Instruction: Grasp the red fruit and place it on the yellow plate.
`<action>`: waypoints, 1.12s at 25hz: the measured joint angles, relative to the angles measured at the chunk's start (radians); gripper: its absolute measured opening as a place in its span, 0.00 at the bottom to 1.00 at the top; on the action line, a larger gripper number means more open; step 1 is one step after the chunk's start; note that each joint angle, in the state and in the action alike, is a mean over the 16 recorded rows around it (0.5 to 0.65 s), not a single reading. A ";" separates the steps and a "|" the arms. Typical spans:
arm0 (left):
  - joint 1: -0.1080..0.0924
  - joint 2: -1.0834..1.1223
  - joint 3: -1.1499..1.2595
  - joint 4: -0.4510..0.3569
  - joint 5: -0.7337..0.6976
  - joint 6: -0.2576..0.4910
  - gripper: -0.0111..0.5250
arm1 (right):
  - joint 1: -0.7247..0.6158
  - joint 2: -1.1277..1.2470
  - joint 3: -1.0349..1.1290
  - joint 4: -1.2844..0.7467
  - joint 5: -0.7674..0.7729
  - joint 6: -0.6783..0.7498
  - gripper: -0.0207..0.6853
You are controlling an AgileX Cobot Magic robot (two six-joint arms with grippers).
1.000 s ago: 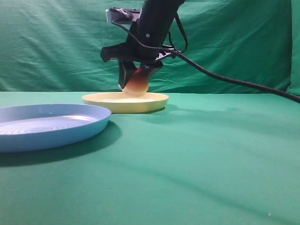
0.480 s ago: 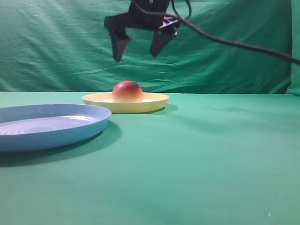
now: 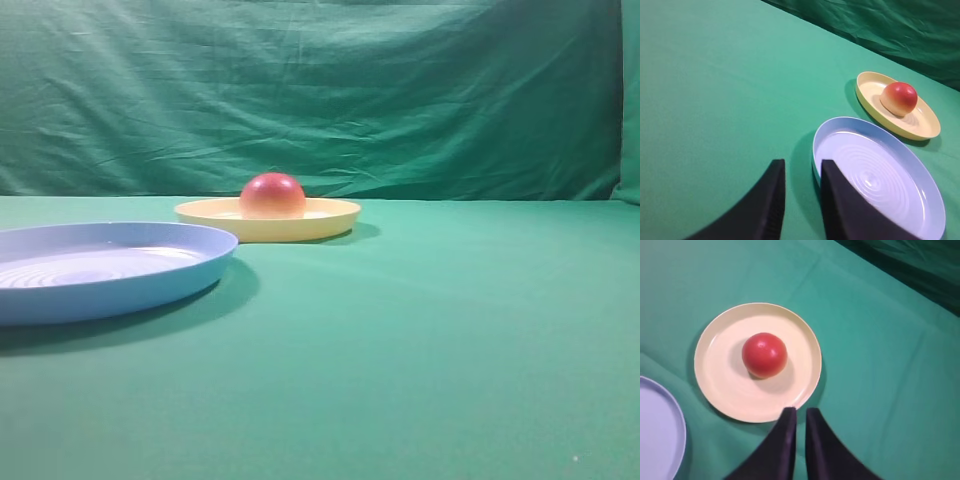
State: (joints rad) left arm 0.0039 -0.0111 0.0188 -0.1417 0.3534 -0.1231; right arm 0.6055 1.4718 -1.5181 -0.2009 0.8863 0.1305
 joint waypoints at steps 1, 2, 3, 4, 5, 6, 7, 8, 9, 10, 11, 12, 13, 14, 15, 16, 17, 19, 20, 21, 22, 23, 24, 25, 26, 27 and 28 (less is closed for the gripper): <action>0.000 0.000 0.000 0.000 0.000 0.000 0.31 | 0.000 -0.051 0.063 0.003 -0.033 0.000 0.03; 0.000 0.000 0.000 0.000 0.000 0.000 0.31 | 0.000 -0.102 0.127 0.005 -0.066 0.000 0.03; 0.000 0.000 0.000 0.000 0.000 0.000 0.31 | 0.000 -0.153 0.191 0.008 -0.098 0.001 0.03; 0.000 0.000 0.000 0.000 0.000 0.000 0.31 | 0.000 -0.204 0.255 0.011 -0.129 0.001 0.03; 0.000 0.000 0.000 0.000 0.000 0.000 0.31 | 0.000 -0.256 0.316 0.014 -0.159 0.001 0.03; 0.000 0.000 0.000 0.000 0.000 0.000 0.31 | 0.000 -0.308 0.377 0.017 -0.186 0.001 0.03; 0.000 0.000 0.000 0.000 0.000 0.000 0.31 | 0.000 -0.359 0.436 0.020 -0.211 0.001 0.03; 0.000 0.000 0.000 0.000 0.000 0.000 0.31 | 0.000 -0.410 0.492 0.023 -0.233 0.001 0.03; 0.000 0.000 0.000 0.000 0.000 0.000 0.31 | 0.000 -0.461 0.545 0.026 -0.252 0.002 0.03; 0.000 0.000 0.000 0.000 0.000 0.000 0.31 | 0.000 -0.508 0.595 0.029 -0.267 0.002 0.03; 0.000 0.000 0.000 0.000 0.000 0.000 0.31 | 0.000 -0.558 0.642 0.032 -0.277 0.002 0.03; 0.000 0.000 0.000 0.000 0.000 0.000 0.31 | 0.000 -0.608 0.686 0.036 -0.281 0.003 0.03; 0.000 0.000 0.000 0.000 0.000 0.000 0.31 | 0.000 -0.657 0.727 0.039 -0.282 0.004 0.03; 0.000 0.000 0.000 0.000 0.000 0.000 0.31 | 0.000 -0.704 0.765 0.042 -0.279 0.006 0.03; 0.000 0.000 0.000 0.000 0.000 0.000 0.31 | 0.000 -0.751 0.799 0.044 -0.275 0.007 0.03; 0.000 0.000 0.000 0.000 0.000 0.000 0.31 | 0.000 -0.796 0.831 0.046 -0.268 0.009 0.03; 0.000 0.000 0.000 0.000 0.000 0.000 0.31 | 0.000 -0.838 0.860 0.048 -0.261 0.011 0.03; 0.000 0.000 0.000 0.000 0.000 0.000 0.31 | 0.000 -0.914 0.911 0.051 -0.243 0.014 0.03; 0.000 0.000 0.000 0.000 0.000 0.000 0.31 | 0.000 -0.948 0.934 0.051 -0.234 0.016 0.03; 0.000 0.000 0.000 0.000 0.000 0.000 0.31 | 0.000 -0.978 0.956 0.052 -0.226 0.018 0.03; 0.000 0.000 0.000 0.000 0.000 0.000 0.31 | 0.000 -1.005 0.977 0.053 -0.219 0.020 0.03; 0.000 0.000 0.000 0.000 0.000 0.000 0.31 | 0.000 -1.030 0.996 0.053 -0.214 0.021 0.03; 0.000 0.000 0.000 0.000 0.000 0.000 0.31 | 0.000 -1.052 1.016 0.054 -0.212 0.023 0.03; 0.000 0.000 0.000 0.000 0.000 0.000 0.31 | 0.000 -1.071 1.035 0.054 -0.212 0.025 0.03; 0.000 0.000 0.000 0.000 0.000 0.000 0.31 | -0.002 -1.091 1.055 0.054 -0.213 0.026 0.03; 0.000 0.000 0.000 0.000 0.000 0.000 0.31 | -0.004 -1.107 1.074 0.054 -0.219 0.028 0.03; 0.000 0.000 0.000 0.000 0.000 0.000 0.31 | -0.009 -1.121 1.093 0.054 -0.228 0.029 0.03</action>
State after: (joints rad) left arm 0.0039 -0.0111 0.0188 -0.1417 0.3534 -0.1231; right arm 0.5968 0.3511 -0.4246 -0.1466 0.6584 0.1596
